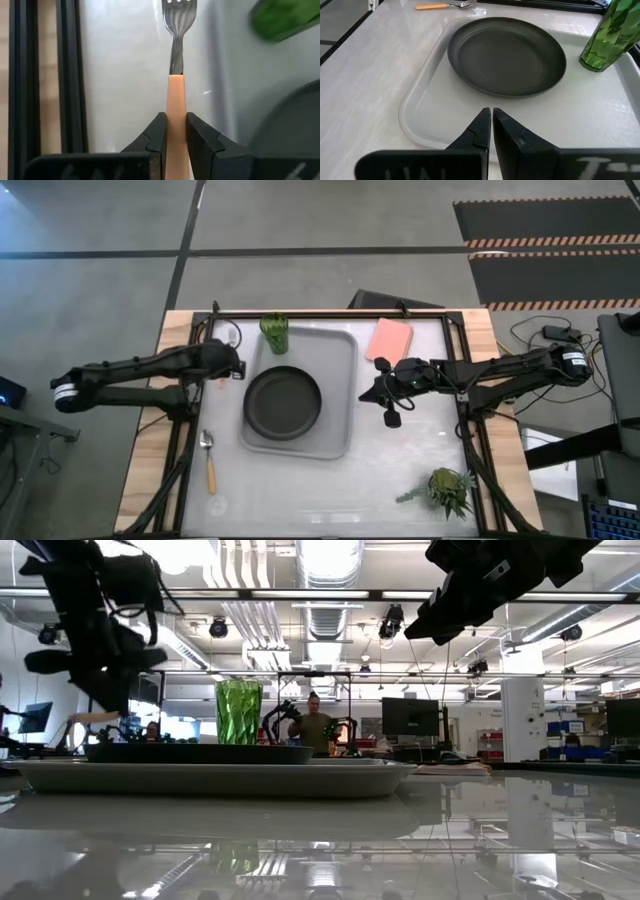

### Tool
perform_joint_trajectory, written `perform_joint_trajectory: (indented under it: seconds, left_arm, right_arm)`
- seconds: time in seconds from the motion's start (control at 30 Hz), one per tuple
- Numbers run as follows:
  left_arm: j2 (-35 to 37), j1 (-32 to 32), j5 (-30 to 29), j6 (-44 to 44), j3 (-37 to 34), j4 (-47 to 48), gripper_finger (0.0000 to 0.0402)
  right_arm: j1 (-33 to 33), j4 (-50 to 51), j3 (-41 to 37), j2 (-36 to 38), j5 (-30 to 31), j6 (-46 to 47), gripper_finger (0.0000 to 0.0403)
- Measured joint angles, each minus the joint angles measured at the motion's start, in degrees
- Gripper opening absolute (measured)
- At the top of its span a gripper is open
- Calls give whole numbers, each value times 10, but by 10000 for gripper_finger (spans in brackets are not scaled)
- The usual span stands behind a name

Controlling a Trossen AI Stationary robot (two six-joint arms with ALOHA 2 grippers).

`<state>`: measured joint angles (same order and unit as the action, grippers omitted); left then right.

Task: Pick and place plate/cup/fork/spoon on tray
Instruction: Put the yellow fork on the gray serving tray to the right of the black plate

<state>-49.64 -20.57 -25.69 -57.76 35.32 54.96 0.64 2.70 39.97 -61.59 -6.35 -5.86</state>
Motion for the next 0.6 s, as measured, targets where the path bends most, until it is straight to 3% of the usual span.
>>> perform_joint_trajectory:
  seconds: [0.3, 0.6]
  left_arm:
    - [19, 43, -83, 71, 105, -21, 30]
    - [6, 162, -103, 214, 126, -277, 30]
  right_arm:
    - [0, 0, 0, 0, 0, -2, 9]
    - [0, 1, 0, 2, 0, -15, 9]
